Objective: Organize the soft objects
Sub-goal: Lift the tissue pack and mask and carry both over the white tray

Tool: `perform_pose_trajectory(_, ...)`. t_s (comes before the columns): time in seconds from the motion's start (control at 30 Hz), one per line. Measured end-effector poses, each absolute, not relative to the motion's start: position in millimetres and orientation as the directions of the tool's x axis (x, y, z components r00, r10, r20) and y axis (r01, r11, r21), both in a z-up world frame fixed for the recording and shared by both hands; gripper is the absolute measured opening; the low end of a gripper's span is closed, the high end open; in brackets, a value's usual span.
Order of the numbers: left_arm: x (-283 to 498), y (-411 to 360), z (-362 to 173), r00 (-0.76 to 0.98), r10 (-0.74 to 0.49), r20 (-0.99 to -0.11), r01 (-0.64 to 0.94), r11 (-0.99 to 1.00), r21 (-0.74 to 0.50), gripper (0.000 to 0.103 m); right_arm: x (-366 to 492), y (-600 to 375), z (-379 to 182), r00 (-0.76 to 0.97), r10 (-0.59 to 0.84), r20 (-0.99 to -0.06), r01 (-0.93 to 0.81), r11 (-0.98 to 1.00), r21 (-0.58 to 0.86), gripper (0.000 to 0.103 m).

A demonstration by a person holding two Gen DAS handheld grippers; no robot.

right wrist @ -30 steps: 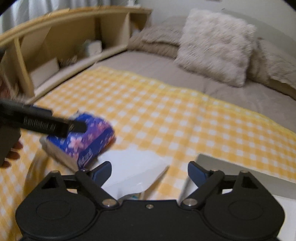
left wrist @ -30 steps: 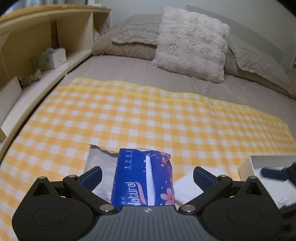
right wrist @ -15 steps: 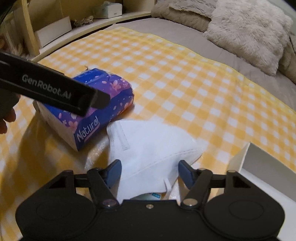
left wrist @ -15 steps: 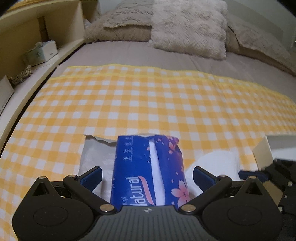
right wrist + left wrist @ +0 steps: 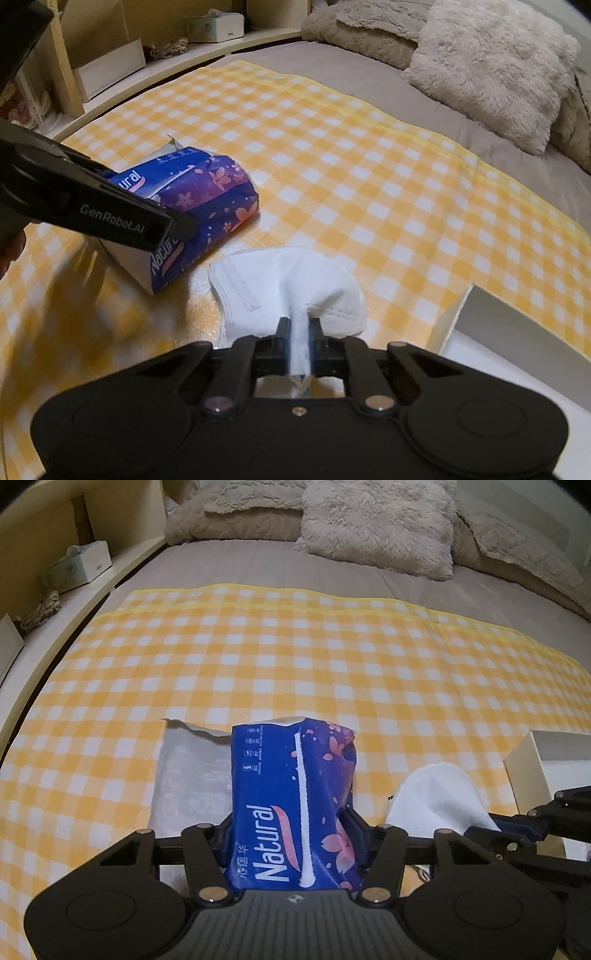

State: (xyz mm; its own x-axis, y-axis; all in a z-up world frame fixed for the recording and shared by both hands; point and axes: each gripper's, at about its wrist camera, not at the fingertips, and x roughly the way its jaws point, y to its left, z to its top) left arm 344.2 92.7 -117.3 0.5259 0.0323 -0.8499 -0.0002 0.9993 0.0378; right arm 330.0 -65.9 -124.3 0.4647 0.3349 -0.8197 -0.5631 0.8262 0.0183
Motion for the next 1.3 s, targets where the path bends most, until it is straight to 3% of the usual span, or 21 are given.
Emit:
perform_pose_trajectory(0.3,327.7,95.0,-91.8,0.562,0.014,-0.827,-0.027,1.000,-0.001,0.056,322.5,-76.7,-99.2,0.518,0.358,-0.777,-0.536,0.843,0.031,0.009)
perform_pose_trajectory(0.73,283.4,96.6,-33.1,0.679,-0.025,-0.734,-0.045,0.996,-0.076,0.056,294.8,-102.4,-44.3,0.644,0.410,-0.646,-0.485,0.872,0.070,0.009)
perform_pose_trajectory(1.3,239.7,96.0,5.1,0.749,-0.040,-0.662,-0.042,0.993,-0.106,0.056,255.0,-133.9,10.9,0.675,0.557,-0.484,-0.500,0.828,0.255,0.008)
